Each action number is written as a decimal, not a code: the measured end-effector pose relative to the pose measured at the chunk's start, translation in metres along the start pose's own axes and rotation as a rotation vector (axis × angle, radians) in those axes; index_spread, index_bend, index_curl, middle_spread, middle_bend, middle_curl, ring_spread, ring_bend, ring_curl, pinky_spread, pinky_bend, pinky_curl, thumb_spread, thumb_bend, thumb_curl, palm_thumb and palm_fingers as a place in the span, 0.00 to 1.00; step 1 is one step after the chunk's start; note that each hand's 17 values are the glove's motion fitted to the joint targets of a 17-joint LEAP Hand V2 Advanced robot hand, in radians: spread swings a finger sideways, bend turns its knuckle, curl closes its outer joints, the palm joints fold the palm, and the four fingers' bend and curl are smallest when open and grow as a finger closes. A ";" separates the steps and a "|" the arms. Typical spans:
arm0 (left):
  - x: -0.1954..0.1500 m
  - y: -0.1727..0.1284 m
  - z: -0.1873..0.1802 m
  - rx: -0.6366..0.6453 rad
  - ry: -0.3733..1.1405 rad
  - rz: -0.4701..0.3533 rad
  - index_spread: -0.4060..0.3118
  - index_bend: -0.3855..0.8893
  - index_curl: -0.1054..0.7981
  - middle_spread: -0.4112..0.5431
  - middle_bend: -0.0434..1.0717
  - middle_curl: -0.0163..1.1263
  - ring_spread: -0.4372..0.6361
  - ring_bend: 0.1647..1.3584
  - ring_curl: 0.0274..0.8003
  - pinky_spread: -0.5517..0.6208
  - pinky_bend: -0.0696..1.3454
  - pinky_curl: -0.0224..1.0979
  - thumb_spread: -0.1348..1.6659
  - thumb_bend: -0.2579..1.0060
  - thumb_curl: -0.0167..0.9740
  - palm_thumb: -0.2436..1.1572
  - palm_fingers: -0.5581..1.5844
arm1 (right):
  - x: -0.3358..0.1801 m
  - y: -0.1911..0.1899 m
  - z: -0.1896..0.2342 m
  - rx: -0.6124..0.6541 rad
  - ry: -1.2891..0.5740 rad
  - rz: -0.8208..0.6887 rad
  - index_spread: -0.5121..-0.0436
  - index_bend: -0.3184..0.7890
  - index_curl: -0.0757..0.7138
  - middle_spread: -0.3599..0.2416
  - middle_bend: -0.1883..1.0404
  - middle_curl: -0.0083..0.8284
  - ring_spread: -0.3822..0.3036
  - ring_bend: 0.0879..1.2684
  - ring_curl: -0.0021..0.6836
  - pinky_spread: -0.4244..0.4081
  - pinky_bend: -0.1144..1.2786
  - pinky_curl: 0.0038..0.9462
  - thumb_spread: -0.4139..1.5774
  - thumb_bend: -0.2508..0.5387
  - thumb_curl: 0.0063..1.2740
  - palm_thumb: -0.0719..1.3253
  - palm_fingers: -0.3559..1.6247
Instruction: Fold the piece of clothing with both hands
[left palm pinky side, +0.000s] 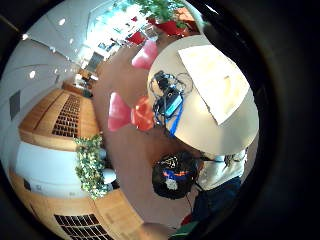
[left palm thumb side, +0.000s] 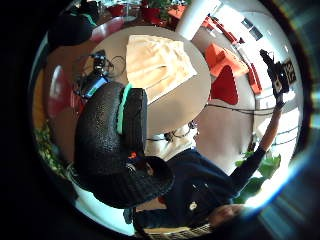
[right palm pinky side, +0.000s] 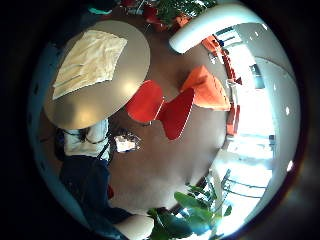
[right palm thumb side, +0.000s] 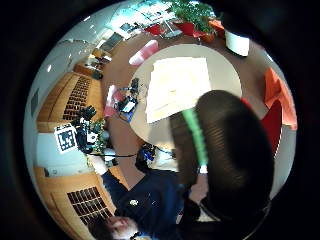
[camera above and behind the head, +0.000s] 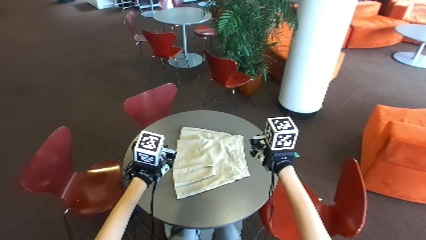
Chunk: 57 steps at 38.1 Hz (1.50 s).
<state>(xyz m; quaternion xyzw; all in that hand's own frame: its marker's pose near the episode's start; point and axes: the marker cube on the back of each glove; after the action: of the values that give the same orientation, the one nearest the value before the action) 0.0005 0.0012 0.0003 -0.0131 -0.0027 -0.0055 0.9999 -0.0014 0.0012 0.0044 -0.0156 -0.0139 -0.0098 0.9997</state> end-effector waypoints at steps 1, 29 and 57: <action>0.000 0.000 0.001 -0.004 -0.001 -0.003 0.45 0.62 0.23 0.37 0.31 0.09 0.42 0.18 0.06 0.53 0.16 0.05 0.32 0.30 0.07 0.32 0.59 | 0.000 0.000 0.001 -0.005 -0.006 -0.003 0.72 0.47 0.17 0.50 0.31 0.07 0.56 0.21 0.09 0.61 0.34 0.08 0.44 0.54 0.02 0.23 0.40; 0.030 0.014 0.020 -0.135 0.160 -0.116 0.38 0.49 0.47 0.42 0.16 0.26 0.52 0.22 0.31 0.74 0.21 0.20 0.72 0.24 0.25 0.36 0.48 | -0.033 -0.020 0.038 -0.085 -0.039 -0.101 0.35 0.42 0.39 0.48 0.30 0.28 0.57 0.26 0.34 0.71 0.37 0.29 0.83 0.54 0.13 0.28 0.33; 0.128 -0.048 0.143 -0.505 0.429 -0.138 0.60 0.39 0.37 0.77 0.17 0.20 0.79 0.44 0.38 0.81 0.55 0.36 0.68 0.19 0.31 0.35 0.31 | -0.023 -0.104 0.078 -0.192 -0.091 -0.058 0.33 0.41 0.40 0.52 0.35 0.39 0.60 0.26 0.40 0.74 0.37 0.33 0.77 0.34 0.20 0.37 0.30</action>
<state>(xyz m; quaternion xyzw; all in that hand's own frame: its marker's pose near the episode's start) 0.1270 -0.0448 0.1449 -0.2589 0.2085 -0.0761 0.9401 -0.0283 -0.1002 0.0847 -0.1111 -0.0589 -0.0394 0.9913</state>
